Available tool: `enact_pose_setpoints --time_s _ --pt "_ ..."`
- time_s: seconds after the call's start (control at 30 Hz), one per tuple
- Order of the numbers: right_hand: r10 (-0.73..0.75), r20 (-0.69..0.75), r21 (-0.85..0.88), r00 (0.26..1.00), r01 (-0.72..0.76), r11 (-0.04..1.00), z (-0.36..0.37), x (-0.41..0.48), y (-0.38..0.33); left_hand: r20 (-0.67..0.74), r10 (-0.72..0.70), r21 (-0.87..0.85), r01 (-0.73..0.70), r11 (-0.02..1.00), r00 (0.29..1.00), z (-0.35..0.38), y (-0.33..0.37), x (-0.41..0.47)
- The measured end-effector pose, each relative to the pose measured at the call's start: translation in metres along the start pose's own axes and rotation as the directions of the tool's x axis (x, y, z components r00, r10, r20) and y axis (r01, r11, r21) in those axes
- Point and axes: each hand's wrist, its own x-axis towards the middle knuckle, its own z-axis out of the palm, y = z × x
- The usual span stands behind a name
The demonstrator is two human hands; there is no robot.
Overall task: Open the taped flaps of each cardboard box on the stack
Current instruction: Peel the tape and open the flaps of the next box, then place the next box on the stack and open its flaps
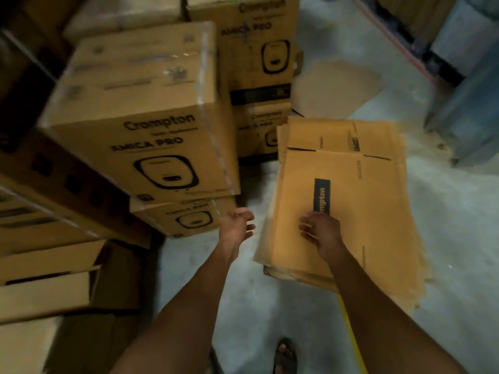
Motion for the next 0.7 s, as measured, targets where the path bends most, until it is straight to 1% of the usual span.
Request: enact_pose_setpoints --time_s 0.07,0.13,0.23,0.3,0.37,0.47,0.57,0.7 --pt "-0.063 0.111 -0.062 0.992 0.07 0.996 0.055 -0.023 -0.016 -0.089 0.071 -0.011 -0.073 0.997 0.993 -0.048 0.025 -0.012" --pt "-0.093 0.235 -0.126 0.967 0.125 0.984 0.112 -0.05 -0.025 -0.19 0.115 -0.053 -0.128 0.99 0.975 -0.104 0.043 -0.025" --pt "-0.063 0.415 -0.24 0.908 0.176 0.955 0.197 -0.1 -0.018 -0.335 0.163 -0.067 -0.196 0.978 0.928 -0.197 0.05 -0.055" --pt "-0.023 0.529 -0.305 0.848 0.216 0.928 0.25 -0.133 -0.004 -0.411 0.155 -0.149 -0.234 0.961 0.898 -0.257 0.045 -0.079" --pt "0.03 0.604 -0.365 0.796 0.244 0.898 0.297 -0.164 0.02 -0.515 0.121 -0.23 -0.272 0.934 0.849 -0.314 0.034 -0.104" --pt "0.1 0.679 -0.436 0.728 0.29 0.852 0.355 -0.207 0.064 -0.653 0.011 -0.27 -0.246 0.931 0.757 -0.39 0.003 -0.132" --pt "0.182 0.717 -0.501 0.673 0.317 0.805 0.398 -0.241 0.107 -0.725 -0.088 -0.324 -0.226 0.919 0.683 -0.452 -0.041 -0.143" --pt "0.296 0.704 -0.608 0.646 0.332 0.721 0.448 -0.266 0.168 -0.764 -0.194 -0.391 -0.201 0.898 0.616 -0.51 -0.094 -0.145"
